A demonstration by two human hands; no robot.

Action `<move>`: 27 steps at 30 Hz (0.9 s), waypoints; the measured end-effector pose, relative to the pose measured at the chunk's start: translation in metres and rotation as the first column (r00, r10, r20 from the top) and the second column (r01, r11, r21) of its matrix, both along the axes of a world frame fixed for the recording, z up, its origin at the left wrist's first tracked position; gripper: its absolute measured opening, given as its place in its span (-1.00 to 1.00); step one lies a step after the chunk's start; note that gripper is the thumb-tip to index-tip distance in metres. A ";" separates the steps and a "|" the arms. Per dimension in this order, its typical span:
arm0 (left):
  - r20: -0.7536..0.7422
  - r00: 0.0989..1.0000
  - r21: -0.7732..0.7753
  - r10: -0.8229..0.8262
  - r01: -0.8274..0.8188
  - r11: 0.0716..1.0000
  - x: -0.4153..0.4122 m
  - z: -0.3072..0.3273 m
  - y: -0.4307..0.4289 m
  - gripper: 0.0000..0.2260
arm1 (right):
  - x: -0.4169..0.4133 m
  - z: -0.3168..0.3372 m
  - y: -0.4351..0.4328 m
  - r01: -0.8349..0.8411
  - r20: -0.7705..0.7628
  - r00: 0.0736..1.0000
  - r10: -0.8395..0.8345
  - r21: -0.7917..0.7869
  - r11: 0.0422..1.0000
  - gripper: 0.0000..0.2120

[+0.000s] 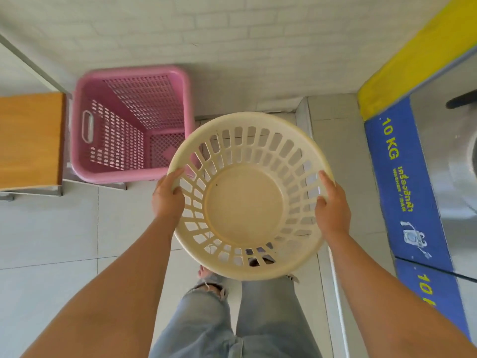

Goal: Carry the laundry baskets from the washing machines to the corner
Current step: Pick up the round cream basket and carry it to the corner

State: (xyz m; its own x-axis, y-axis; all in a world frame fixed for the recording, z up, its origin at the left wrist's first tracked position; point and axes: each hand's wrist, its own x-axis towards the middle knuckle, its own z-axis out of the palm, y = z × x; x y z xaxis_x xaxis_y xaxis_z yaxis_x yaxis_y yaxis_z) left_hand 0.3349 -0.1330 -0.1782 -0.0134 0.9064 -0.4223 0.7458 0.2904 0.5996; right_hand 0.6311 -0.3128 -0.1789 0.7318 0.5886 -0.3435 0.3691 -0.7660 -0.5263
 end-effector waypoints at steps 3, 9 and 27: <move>-0.030 1.000 0.002 -0.007 0.007 1.000 0.039 -0.006 0.020 -0.47 | 0.041 -0.007 0.027 -0.003 0.001 1.000 0.003 -0.021 1.000 -0.41; -0.027 1.000 0.003 0.005 -0.005 1.000 0.106 -0.029 0.059 -0.44 | 0.116 -0.031 0.074 -0.036 -0.004 0.999 0.036 -0.037 0.999 -0.41; -0.129 0.987 0.073 0.095 -0.086 0.994 0.191 -0.214 0.163 -0.43 | 0.189 -0.219 0.188 -0.026 0.043 0.999 0.024 0.051 0.998 -0.42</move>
State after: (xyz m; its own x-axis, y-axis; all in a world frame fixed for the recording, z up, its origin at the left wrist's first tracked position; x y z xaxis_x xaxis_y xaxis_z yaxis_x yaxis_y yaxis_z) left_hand 0.5255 0.0301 -0.3917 -0.1481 0.9250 -0.3499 0.7922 0.3227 0.5180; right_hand 0.8204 -0.1246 -0.3979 0.7297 0.6234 -0.2808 0.4110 -0.7281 -0.5486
